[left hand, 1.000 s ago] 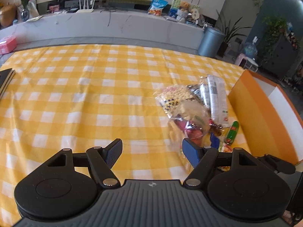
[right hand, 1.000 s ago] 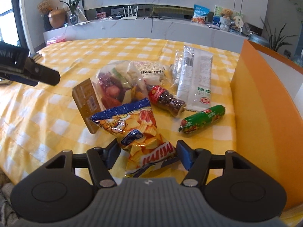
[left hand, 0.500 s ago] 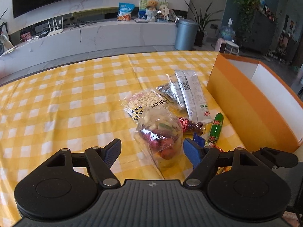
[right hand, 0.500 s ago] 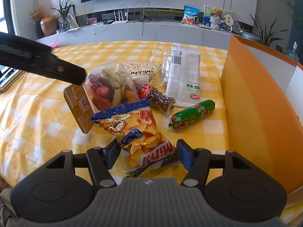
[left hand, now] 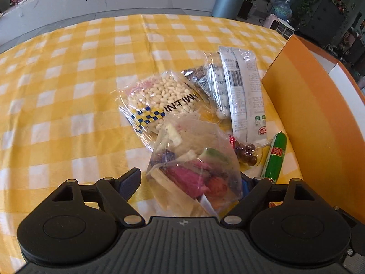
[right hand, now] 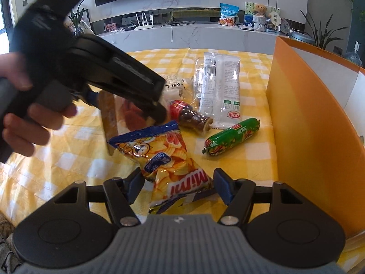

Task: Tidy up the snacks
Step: 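Grasp the clear fruit snack bag with the left gripper while the right holds the chips bag, then carry the orange chips bag into the orange box and open the right gripper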

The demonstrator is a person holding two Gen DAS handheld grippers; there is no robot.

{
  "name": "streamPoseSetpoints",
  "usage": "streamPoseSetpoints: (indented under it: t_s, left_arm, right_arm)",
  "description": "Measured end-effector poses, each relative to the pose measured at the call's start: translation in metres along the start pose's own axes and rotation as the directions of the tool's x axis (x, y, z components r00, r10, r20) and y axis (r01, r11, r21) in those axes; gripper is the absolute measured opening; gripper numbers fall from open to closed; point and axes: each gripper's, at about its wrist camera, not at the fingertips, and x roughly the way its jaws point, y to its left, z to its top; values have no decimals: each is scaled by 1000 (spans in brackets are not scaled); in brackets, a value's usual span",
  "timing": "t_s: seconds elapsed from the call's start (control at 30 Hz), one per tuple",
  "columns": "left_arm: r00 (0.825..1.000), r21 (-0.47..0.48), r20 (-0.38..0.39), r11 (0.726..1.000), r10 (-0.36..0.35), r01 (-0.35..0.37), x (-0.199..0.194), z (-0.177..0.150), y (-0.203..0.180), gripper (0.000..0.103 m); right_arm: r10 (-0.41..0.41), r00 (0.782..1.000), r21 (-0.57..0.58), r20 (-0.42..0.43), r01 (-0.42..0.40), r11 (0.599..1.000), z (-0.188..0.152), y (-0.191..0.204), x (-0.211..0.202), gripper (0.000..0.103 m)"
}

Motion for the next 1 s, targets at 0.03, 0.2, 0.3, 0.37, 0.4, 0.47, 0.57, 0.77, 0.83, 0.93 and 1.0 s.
streamPoseSetpoints:
  t_s: [0.03, 0.2, 0.3, 0.37, 0.4, 0.47, 0.57, 0.77, 0.83, 0.93, 1.0]
  left_arm:
    - [1000, -6, 0, 1000, 5, -5, 3, -2, -1, 99]
    - [998, -41, 60, 999, 19, -17, -9, -18, -2, 76]
    - [996, -51, 83, 998, 29, -24, -20, -29, 1, 75]
    - [995, -43, 99, 999, 24, -19, -32, -33, 3, 75]
    - [994, -39, 108, 999, 24, -20, -38, -35, 3, 75]
    - [991, -37, 127, 999, 34, -29, -53, -33, 3, 75]
    - [987, -58, 151, 998, 45, -37, -73, -31, 2, 75]
    - [975, -137, 222, 990, 17, 14, -114, -30, 4, 75]
    - [966, -133, 257, 991, 12, 22, -126, -29, -1, 75]
    - [957, -101, 291, 994, 0, 31, -142, -27, -9, 75]
    - [949, -96, 314, 995, 1, 31, -151, -26, -15, 75]
  right_arm:
    - [1, 1000, 0, -1, -1, 1000, 0, 0, 0, 65]
    - [4, 1000, -2, 2, -4, 1000, 0, -1, 0, 65]
    - [12, 1000, 4, -2, -12, 1000, 1, -1, -2, 63]
    - [24, 1000, 29, -9, -23, 999, 3, -5, -4, 63]
    - [28, 1000, 41, -10, -27, 999, 3, -6, -4, 63]
    - [26, 1000, 48, -14, -25, 999, 5, -8, -5, 62]
    - [23, 1000, 40, 3, -23, 999, 7, -7, -11, 62]
    - [32, 995, 8, 96, -33, 999, 22, -2, -38, 62]
    - [38, 991, 10, 125, -40, 999, 27, -2, -50, 62]
    - [33, 985, -3, 172, -33, 999, 32, -3, -68, 62]
    - [23, 978, 13, 207, -26, 1000, 36, -8, -81, 62]
